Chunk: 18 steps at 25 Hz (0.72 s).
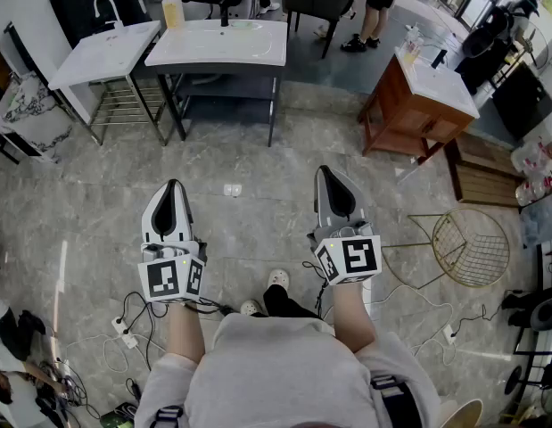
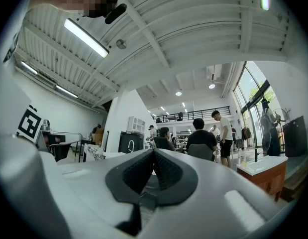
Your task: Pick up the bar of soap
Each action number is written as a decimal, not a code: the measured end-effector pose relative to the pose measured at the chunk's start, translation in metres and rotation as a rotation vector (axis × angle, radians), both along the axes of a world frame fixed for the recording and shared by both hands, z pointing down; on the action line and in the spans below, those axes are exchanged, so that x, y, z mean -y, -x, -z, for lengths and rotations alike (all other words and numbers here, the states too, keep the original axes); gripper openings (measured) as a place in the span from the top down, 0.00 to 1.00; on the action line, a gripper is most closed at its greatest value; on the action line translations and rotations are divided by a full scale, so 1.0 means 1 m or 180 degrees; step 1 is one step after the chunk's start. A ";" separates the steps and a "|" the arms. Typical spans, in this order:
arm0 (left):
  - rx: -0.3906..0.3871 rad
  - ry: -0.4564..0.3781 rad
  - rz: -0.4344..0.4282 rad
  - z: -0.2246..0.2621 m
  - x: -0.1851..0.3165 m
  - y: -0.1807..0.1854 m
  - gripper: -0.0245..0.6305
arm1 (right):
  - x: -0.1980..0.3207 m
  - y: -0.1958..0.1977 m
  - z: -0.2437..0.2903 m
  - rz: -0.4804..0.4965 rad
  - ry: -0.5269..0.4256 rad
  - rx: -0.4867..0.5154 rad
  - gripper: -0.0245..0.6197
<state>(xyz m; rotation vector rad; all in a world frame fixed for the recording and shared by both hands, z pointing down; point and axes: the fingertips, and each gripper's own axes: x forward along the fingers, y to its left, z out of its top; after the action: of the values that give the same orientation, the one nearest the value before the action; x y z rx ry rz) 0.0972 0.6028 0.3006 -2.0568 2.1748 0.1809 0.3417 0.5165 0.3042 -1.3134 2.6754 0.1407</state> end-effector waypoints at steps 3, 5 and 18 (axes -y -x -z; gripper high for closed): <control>0.0004 -0.0019 0.0013 0.001 0.000 0.000 0.95 | -0.001 0.000 0.001 0.0016 -0.0028 -0.0016 0.95; 0.0012 -0.0029 0.0004 0.002 0.003 -0.002 0.95 | 0.001 -0.001 0.002 0.0029 -0.0041 -0.0030 0.95; 0.0054 -0.0094 -0.0010 0.010 0.050 -0.015 0.95 | 0.050 -0.003 0.006 0.0094 -0.0077 0.0013 0.95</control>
<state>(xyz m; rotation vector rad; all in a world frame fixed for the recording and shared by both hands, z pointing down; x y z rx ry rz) 0.1127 0.5532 0.2907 -2.0386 2.1463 0.1940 0.3445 0.4664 0.2978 -1.2655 2.6797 0.1660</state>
